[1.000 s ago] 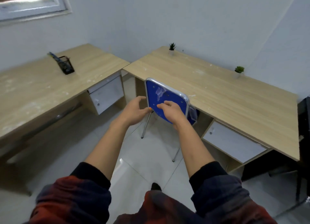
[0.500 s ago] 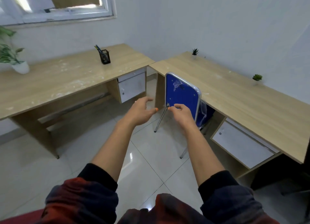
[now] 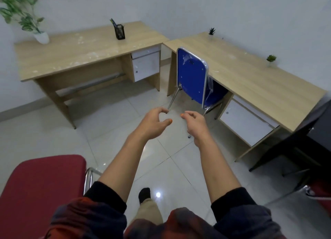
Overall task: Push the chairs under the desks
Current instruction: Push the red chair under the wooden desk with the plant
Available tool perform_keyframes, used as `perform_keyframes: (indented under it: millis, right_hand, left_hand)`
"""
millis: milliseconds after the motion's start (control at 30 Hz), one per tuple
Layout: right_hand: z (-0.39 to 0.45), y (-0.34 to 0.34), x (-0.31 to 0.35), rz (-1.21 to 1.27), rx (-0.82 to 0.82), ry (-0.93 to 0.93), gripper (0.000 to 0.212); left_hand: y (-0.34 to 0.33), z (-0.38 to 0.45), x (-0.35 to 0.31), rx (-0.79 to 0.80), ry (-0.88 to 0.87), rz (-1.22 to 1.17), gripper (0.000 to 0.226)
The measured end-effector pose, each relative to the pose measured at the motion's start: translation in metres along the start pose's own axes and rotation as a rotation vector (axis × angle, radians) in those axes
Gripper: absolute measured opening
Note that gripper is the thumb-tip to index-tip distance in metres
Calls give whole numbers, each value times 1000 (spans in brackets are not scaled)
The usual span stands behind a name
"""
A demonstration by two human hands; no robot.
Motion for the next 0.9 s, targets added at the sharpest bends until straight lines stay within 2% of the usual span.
perform_keyframes:
  millis: [133, 267, 400, 600, 767, 900]
  right_hand:
    - [-35, -11, -9, 11, 52, 14, 22]
    - [-55, -25, -10, 7, 94, 44, 23]
    - [-93, -44, -15, 0, 127, 38, 3]
    - [-155, -101, -20, 21, 157, 25, 5]
    - [-228, -173, -36, -15, 298, 15, 8]
    - [-273, -205, -57, -42, 323, -1, 9]
  left_hand:
    - [10, -46, 9, -36, 22, 17, 45]
    - [24, -68, 11, -66, 23, 36, 45]
    - [39, -112, 27, -72, 32, 30, 43]
    - [86, -183, 81, -79, 89, 40, 41]
    - [143, -253, 140, -105, 185, 39, 40]
    - [158, -297, 166, -73, 185, 28, 42]
Point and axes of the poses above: each hand's wrist, its own z-axis towards the middle knuckle, its own y-axis out of the back of the hand, x = y × z, the point moved 4 cm from there along z, towards the middle knuckle, and after that the axes turned 6 degrees about -z, right-handed, at the moved point
